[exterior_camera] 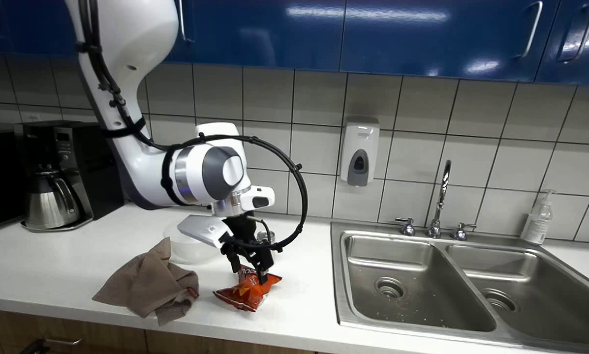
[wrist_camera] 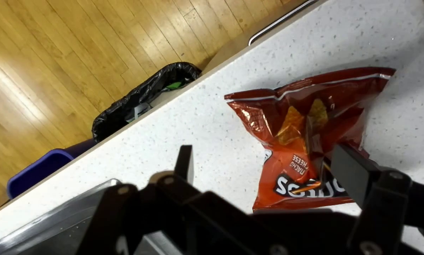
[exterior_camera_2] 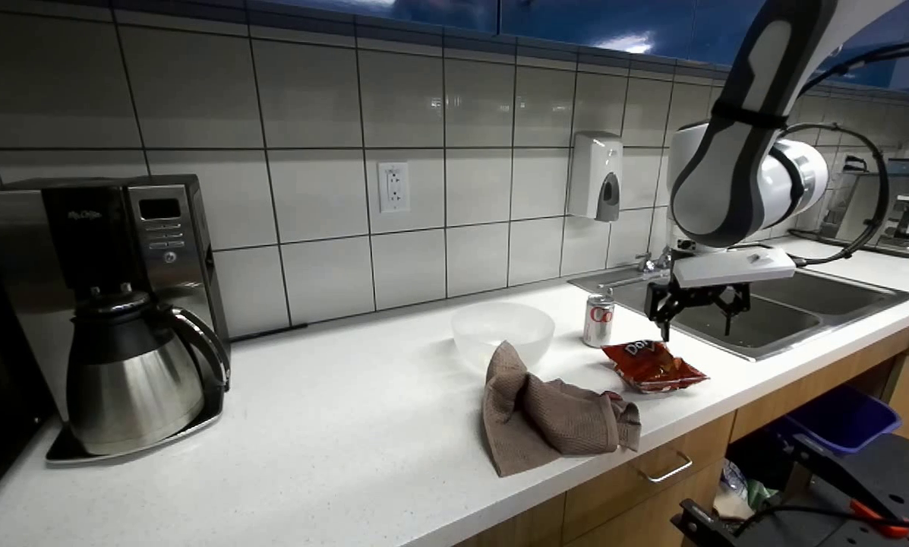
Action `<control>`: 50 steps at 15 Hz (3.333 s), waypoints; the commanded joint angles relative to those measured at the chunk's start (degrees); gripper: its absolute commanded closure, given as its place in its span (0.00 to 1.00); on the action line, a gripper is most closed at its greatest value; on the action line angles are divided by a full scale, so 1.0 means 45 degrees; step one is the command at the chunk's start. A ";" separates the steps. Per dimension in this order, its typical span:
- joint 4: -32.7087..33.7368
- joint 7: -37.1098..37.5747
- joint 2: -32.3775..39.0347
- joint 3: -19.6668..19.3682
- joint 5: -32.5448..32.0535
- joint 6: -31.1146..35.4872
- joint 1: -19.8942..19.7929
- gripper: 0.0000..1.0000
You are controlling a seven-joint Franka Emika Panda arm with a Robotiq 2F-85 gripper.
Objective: Put the snack pack in the bowl
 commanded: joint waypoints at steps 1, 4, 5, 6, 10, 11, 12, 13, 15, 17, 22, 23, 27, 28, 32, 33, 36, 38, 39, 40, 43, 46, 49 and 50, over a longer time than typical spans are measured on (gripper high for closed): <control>0.0944 0.0271 0.1444 -0.0542 0.1119 0.0631 0.0990 0.00; 0.1405 0.0072 0.2329 -0.0776 0.2306 0.0997 0.1661 0.00; 0.1543 0.0023 0.2564 -0.0853 0.2654 0.1051 0.1884 0.00; 0.1682 -0.0069 0.2771 -0.0858 0.2975 0.1041 0.2023 0.00; 0.2080 -0.0143 0.3318 -0.1101 0.3813 0.0946 0.2663 0.00; 0.2169 -0.0145 0.3404 -0.1176 0.3942 0.0918 0.2804 0.00; 0.2212 -0.0139 0.3446 -0.1244 0.4056 0.0920 0.2927 0.00; 0.2212 -0.0158 0.3414 -0.1327 0.4147 0.0924 0.3033 0.00; 0.2154 -0.0303 0.3251 -0.1318 0.4307 0.0944 0.3037 0.00; 0.2046 -0.0415 0.3066 -0.1313 0.4412 0.0999 0.3007 0.00; 0.1883 -0.0491 0.2886 -0.1430 0.4524 0.1184 0.3037 0.00; 0.1862 -0.0481 0.2846 -0.1502 0.4510 0.1200 0.3076 0.00; 0.1721 -0.0522 0.2577 -0.1625 0.4483 0.1244 0.3117 0.00; 0.1674 -0.0533 0.2509 -0.1641 0.4473 0.1242 0.3121 0.00; 0.1356 -0.0658 0.2202 -0.1602 0.4467 0.1377 0.3063 0.00; 0.1284 -0.0675 0.2145 -0.1610 0.4462 0.1414 0.3068 0.00; 0.1125 -0.0749 0.2009 -0.1559 0.4478 0.1403 0.3009 0.25; 0.1069 -0.0806 0.2004 -0.1518 0.4474 0.1369 0.2973 0.34; 0.1046 -0.0902 0.2011 -0.1412 0.4497 0.1339 0.2874 0.44; 0.1025 -0.0980 0.2030 -0.1323 0.4532 0.1318 0.2788 0.51; 0.0943 -0.1309 0.2022 -0.1070 0.4637 0.1266 0.2534 0.73; 0.0904 -0.1481 0.2022 -0.0990 0.4675 0.1224 0.2488 0.97; 0.0901 -0.1531 0.2018 -0.1055 0.4655 0.1204 0.2574 1.00; 0.0885 -0.1522 0.1998 -0.1093 0.4636 0.1218 0.2619 1.00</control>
